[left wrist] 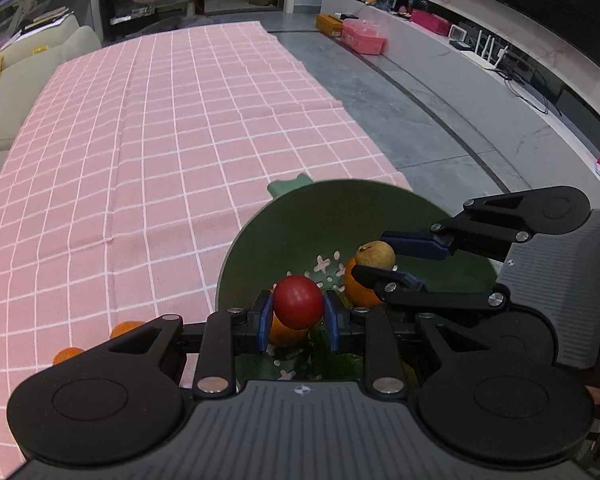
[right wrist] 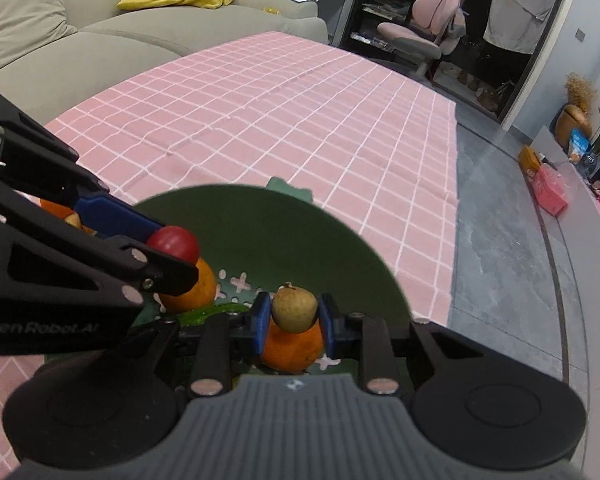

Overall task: Organize fruits
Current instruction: 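Carry the tomato and kiwi over the green colander with both tools, then open both tools to drop the tomato and kiwi into the colander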

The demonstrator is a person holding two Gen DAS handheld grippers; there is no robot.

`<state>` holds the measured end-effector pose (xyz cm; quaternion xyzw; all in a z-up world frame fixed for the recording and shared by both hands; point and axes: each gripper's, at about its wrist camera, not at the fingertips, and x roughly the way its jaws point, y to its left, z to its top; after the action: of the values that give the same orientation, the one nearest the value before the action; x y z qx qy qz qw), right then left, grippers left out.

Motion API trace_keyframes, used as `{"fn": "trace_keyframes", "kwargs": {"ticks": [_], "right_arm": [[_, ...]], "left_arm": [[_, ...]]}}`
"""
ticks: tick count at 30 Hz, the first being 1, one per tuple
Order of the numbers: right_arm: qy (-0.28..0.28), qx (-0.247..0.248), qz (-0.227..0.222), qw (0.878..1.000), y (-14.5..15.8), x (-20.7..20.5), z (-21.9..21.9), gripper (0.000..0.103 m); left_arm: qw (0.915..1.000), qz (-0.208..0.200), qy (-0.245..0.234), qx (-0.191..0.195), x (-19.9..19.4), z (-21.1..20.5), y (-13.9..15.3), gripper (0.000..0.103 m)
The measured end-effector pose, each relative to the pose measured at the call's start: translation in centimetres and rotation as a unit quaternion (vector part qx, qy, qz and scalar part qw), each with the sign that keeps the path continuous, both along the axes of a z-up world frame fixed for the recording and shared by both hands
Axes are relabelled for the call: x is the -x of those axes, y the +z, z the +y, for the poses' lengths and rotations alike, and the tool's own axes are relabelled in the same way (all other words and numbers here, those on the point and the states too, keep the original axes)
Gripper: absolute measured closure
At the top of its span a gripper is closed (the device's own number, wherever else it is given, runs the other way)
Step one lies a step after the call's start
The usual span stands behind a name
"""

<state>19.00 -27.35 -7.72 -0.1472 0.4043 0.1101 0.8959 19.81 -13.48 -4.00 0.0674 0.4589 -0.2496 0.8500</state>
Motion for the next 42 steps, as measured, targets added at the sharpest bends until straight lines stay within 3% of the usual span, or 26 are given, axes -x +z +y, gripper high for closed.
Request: {"fn": "trace_keyframes", "kwargs": {"ticks": [9,13,16,21,30,42], "right_arm": [[0.011,-0.001,0.004,1.000,-0.6,-0.2,0.0,0.076],[0.009,0.000,0.002,1.000,-0.3,0.0,0.0,0.072],[0.003,0.001,0.002,1.000,0.1,0.2,-0.2,0.066],[-0.011,0.011,-0.012,1.000,1.0,1.2,-0.1,0.041],[-0.066,-0.011,-0.045,0.997,3.9,4.4,0.2,0.032],[-0.046,-0.061,-0.107,0.991,7.1,8.9,5.2,0.026]], "left_arm": [[0.9999,0.010,0.013,-0.003,-0.5,0.0,-0.8,0.072],[0.9998,0.008,0.017,-0.002,-0.3,0.2,-0.6,0.063],[0.9998,-0.004,0.018,-0.006,0.0,0.3,0.0,0.053],[0.9992,-0.033,0.020,-0.008,0.9,0.8,2.0,0.048],[0.9962,-0.074,0.043,-0.014,3.4,3.0,5.3,0.041],[0.9891,-0.109,0.093,-0.033,6.8,8.4,6.9,0.041]]}}
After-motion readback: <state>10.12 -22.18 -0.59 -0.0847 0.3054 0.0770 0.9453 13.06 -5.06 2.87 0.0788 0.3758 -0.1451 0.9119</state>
